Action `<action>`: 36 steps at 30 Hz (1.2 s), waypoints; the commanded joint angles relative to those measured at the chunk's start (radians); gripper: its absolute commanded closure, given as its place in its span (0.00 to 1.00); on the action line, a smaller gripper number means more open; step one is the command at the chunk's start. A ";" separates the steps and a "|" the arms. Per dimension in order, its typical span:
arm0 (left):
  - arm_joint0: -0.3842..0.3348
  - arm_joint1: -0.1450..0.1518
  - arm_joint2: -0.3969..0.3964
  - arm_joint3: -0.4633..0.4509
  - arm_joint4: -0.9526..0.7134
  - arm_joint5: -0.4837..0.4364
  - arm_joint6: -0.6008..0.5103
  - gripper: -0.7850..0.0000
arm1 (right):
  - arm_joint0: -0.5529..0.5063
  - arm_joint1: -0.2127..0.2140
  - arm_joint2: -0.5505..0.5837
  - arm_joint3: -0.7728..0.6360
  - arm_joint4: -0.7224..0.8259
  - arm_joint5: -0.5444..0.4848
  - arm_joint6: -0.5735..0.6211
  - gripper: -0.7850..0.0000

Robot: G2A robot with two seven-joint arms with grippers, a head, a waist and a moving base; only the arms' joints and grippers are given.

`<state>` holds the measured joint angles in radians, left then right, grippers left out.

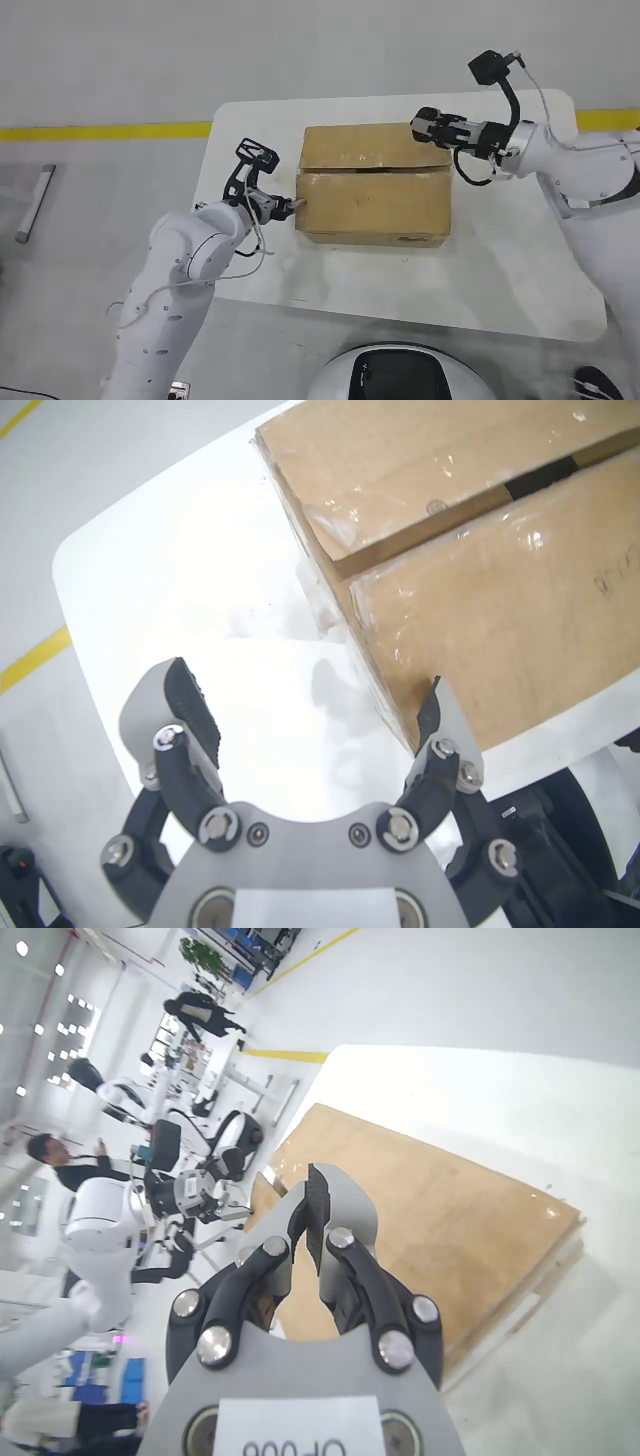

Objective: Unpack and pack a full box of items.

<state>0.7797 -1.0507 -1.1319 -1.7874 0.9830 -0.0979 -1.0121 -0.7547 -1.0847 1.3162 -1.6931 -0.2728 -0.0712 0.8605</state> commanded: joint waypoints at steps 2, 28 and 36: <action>-0.019 -0.010 0.033 0.013 0.013 0.056 0.009 0.00 | -0.042 0.005 -0.032 -0.101 -0.157 -0.013 -0.027 1.00; -0.005 -0.025 0.033 0.007 0.033 0.054 0.000 0.00 | -0.185 -0.031 -0.219 -0.179 -0.779 0.244 -0.373 1.00; 0.005 -0.028 0.029 0.009 0.045 0.053 0.003 0.00 | -0.172 -0.053 -0.273 -0.103 -0.791 0.251 -0.392 1.00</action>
<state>0.7832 -1.0779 -1.1020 -1.7792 1.0248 -0.0469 -1.0095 -0.9199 -1.1362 1.0464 -1.7951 -1.0614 0.1768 0.4693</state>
